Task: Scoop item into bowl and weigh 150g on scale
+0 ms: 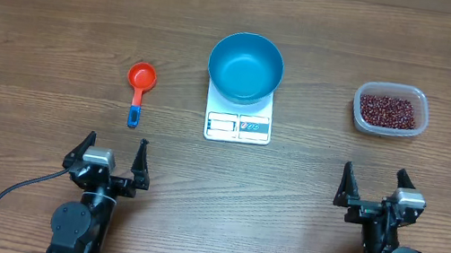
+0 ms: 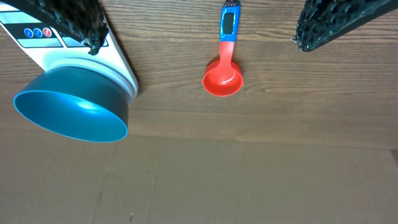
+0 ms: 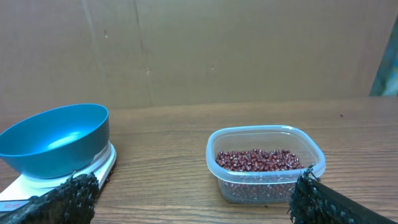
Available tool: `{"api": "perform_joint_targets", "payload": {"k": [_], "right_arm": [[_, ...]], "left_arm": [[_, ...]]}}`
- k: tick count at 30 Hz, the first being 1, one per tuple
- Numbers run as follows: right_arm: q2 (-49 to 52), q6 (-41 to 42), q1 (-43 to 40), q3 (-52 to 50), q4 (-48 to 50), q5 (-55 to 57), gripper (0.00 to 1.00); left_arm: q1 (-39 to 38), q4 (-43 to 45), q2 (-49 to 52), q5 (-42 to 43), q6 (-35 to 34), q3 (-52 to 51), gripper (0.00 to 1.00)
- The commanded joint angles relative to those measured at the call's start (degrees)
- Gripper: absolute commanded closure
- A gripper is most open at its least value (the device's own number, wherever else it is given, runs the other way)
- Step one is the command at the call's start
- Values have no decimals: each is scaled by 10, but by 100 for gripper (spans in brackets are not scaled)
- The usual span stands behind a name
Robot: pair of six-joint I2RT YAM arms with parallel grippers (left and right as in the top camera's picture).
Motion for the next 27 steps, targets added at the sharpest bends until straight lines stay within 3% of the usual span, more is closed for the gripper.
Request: {"api": "perform_joint_targets", "payload": {"k": [1, 16, 27], "right_arm": [[-4, 1, 4, -6, 3, 6, 0], [-4, 1, 4, -6, 3, 6, 0], [-4, 1, 4, -6, 3, 6, 0]], "left_arm": [[3, 1, -5, 7, -6, -2, 0], [3, 0, -5, 17, -9, -2, 0], [3, -12, -5, 34, -51, 4, 1]]}}
